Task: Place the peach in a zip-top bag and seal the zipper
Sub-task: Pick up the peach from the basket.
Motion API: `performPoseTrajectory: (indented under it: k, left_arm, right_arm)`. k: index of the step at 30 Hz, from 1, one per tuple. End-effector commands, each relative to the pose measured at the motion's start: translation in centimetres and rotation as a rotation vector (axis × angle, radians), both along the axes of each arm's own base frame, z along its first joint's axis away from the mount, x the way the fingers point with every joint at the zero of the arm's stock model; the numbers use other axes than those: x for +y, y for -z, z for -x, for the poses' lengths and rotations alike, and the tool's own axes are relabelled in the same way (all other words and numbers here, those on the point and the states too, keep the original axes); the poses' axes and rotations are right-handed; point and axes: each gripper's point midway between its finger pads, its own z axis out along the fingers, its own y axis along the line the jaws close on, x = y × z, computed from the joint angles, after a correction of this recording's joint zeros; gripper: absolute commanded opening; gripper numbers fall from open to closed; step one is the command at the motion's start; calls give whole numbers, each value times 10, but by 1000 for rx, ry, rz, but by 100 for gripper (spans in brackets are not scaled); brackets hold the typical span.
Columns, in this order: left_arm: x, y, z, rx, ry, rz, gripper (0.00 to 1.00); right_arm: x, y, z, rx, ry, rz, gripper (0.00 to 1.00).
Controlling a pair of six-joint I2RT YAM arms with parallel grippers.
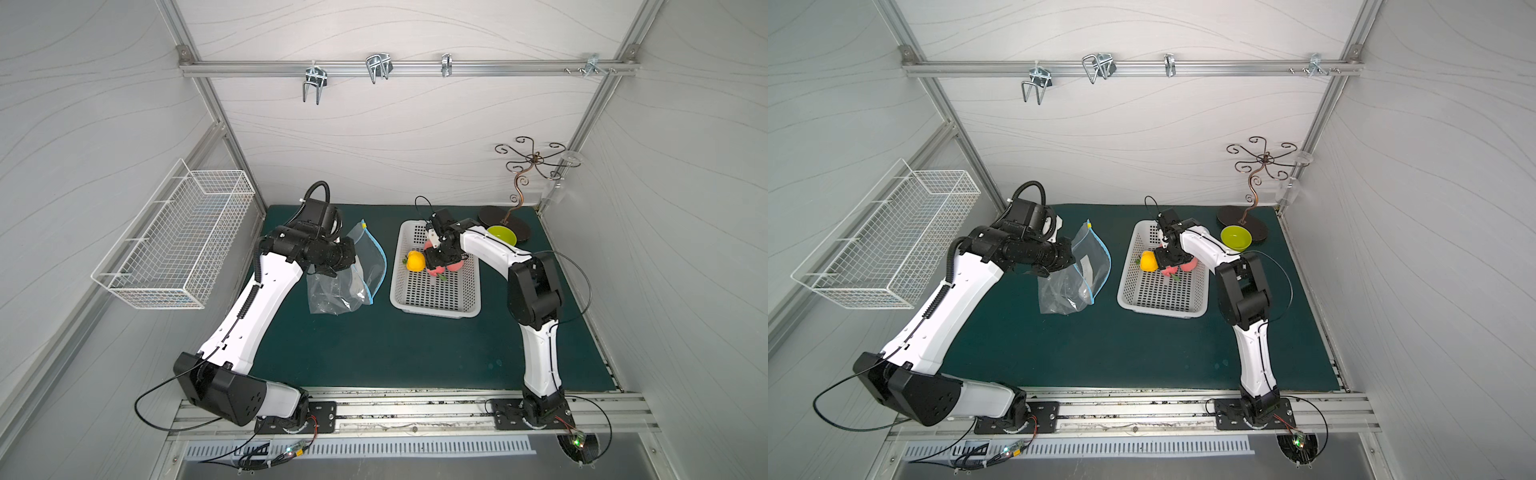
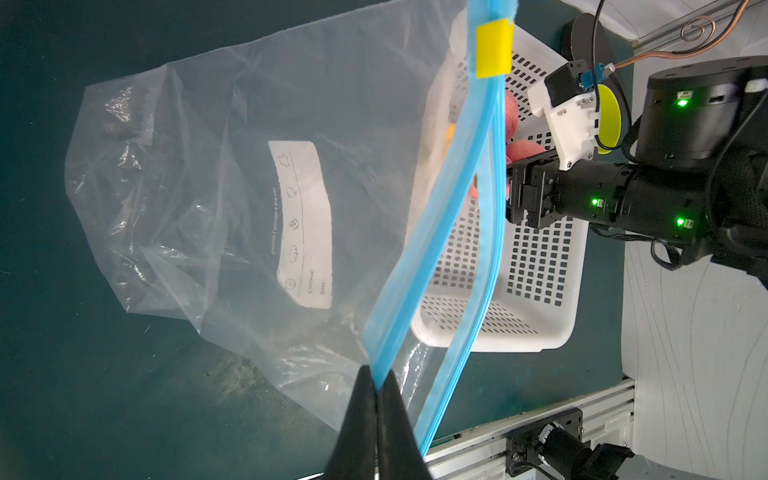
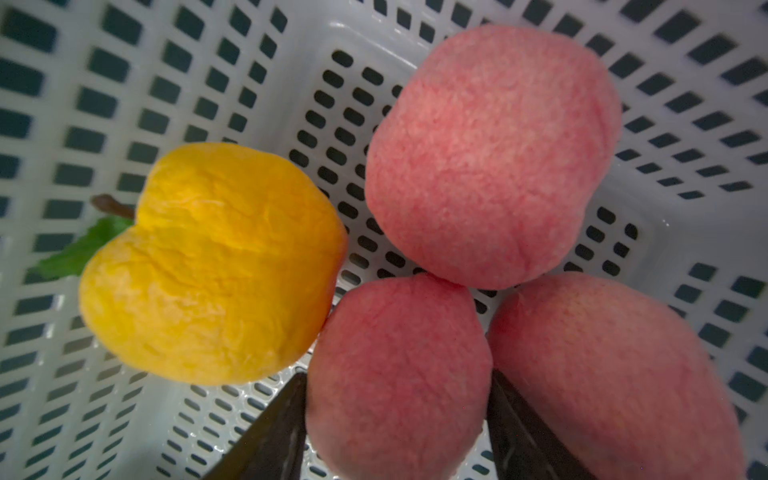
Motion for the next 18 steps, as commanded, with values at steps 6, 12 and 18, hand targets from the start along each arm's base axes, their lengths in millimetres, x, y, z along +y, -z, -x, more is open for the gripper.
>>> performPoseTrajectory:
  k: [6, 12, 18]
  left_arm:
    - [-1, -12, 0, -33, 15, -2, 0]
    - [-2, -13, 0, -34, 19, 4, 0]
    - [-3, -15, -1, -39, 18, 9, 0]
  right_arm:
    - [-6, -19, 3, 6, 33, -73, 50]
    - [-4, -96, 10, -106, 36, -300, 50]
    - [19, -168, 35, -188, -97, -580, 51]
